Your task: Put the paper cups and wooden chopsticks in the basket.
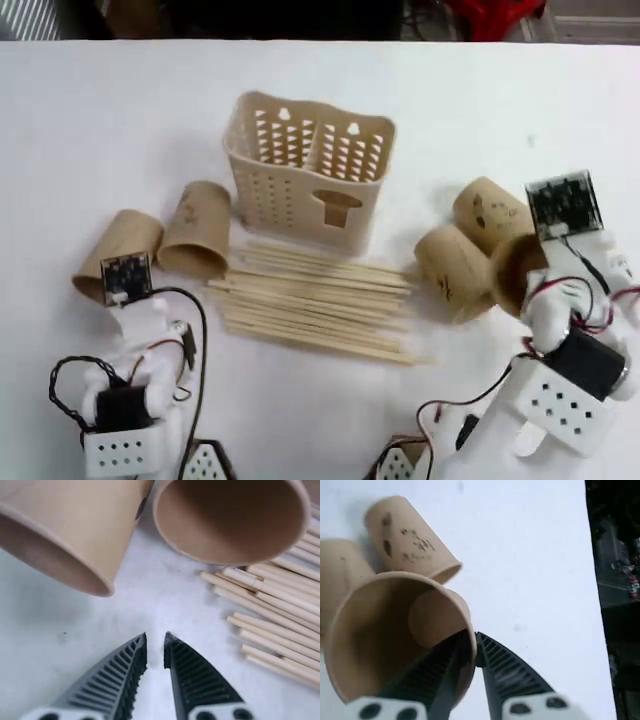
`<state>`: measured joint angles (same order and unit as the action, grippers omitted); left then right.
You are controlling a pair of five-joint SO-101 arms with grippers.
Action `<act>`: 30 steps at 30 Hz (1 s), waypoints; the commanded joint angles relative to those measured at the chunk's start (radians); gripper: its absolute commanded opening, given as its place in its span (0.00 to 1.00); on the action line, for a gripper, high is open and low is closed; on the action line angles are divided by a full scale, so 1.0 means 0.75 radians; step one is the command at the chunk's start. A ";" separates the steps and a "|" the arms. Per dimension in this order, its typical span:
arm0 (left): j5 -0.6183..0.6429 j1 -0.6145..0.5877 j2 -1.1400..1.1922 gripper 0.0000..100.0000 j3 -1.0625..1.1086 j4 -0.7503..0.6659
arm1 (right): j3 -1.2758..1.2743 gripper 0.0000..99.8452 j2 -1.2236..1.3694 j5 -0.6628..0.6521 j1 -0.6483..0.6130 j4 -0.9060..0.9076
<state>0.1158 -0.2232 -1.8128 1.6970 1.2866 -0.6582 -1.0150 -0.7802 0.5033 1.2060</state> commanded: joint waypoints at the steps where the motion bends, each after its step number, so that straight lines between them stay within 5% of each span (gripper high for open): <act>1: 0.012 -0.011 -0.013 0.08 -0.002 0.004 | 0.252 0.02 -0.019 0.172 -0.175 0.152; 10: 0.012 -0.011 -0.013 0.08 -0.002 0.004 | 0.573 0.02 0.042 0.556 -0.609 0.208; 17: 0.012 -0.011 -0.013 0.08 -0.002 0.004 | 0.872 0.02 0.427 0.784 -0.875 0.091; 30: 0.012 -0.011 -0.013 0.08 -0.002 0.004 | 1.334 0.02 1.038 0.906 -0.997 0.095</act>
<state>0.1158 -0.2232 -1.8128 1.6970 1.2866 0.2854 -0.2616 -0.1051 -0.2363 1.2950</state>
